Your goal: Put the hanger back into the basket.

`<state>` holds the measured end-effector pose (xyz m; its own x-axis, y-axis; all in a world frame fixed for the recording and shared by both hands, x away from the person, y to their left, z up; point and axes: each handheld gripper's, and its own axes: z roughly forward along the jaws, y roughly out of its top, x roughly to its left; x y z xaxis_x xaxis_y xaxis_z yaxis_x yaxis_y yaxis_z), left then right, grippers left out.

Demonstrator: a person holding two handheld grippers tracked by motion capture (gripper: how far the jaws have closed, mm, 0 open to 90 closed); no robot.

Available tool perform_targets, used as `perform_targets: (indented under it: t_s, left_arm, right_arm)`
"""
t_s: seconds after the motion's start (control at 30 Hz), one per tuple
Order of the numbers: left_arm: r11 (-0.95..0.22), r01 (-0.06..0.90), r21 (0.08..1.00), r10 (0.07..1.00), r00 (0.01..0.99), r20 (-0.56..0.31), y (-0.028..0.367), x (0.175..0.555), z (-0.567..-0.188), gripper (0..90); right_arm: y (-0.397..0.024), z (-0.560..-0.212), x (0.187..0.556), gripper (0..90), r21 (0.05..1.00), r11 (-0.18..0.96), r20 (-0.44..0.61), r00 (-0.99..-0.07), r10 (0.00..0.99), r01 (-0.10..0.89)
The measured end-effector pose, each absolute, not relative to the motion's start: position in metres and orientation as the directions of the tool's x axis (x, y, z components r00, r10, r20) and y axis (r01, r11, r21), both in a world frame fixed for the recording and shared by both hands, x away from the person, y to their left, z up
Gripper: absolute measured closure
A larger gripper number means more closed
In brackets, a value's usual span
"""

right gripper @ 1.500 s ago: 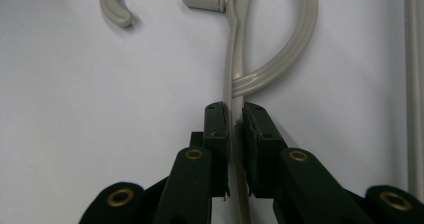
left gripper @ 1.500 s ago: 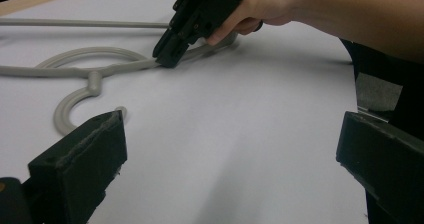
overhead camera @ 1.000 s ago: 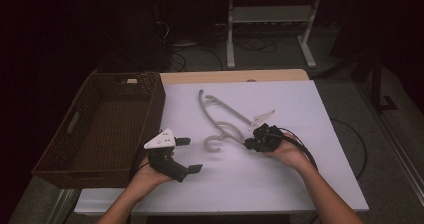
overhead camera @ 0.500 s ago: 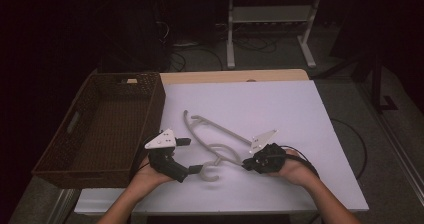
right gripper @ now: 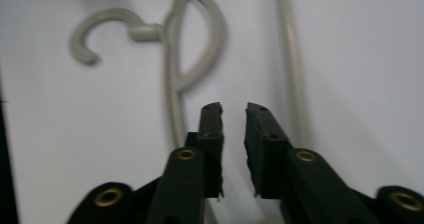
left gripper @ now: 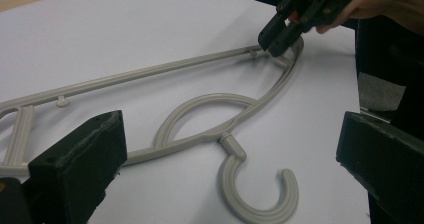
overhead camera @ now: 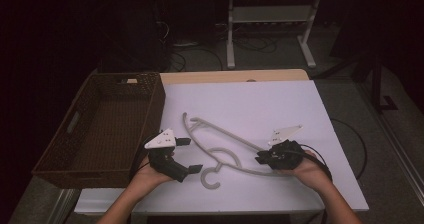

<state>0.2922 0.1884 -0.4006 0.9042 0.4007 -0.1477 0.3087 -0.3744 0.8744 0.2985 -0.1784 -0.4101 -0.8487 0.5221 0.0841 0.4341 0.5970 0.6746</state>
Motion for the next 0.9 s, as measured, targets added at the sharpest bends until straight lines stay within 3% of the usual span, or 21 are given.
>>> perform_targets:
  t_s: [0.1,0.23,0.6,0.9]
  left_arm:
    - [-0.375,0.306,0.875,0.398,0.906,-0.146,0.187,0.292,-0.401,0.0]
    - [-0.376,0.310,0.873,0.399,0.905,-0.149,0.187,0.292,-0.401,0.0]
    - [-0.377,0.306,0.874,0.401,0.905,-0.144,0.187,0.292,-0.401,0.0]
    - [-0.381,0.311,0.871,0.402,0.904,-0.147,0.187,0.292,-0.401,0.0]
  right_arm:
    - [-0.188,-0.413,0.301,85.4,0.655,0.594,0.071,-0.821,0.566,0.466]
    - [-0.188,-0.421,0.303,89.0,0.628,0.611,0.060,-0.813,0.579,0.481]
    - [-0.180,-0.434,0.312,89.3,0.562,0.665,0.010,-0.807,0.590,0.492]
    - [-0.195,-0.431,0.336,89.4,0.562,0.634,-0.012,-0.762,0.647,0.530]
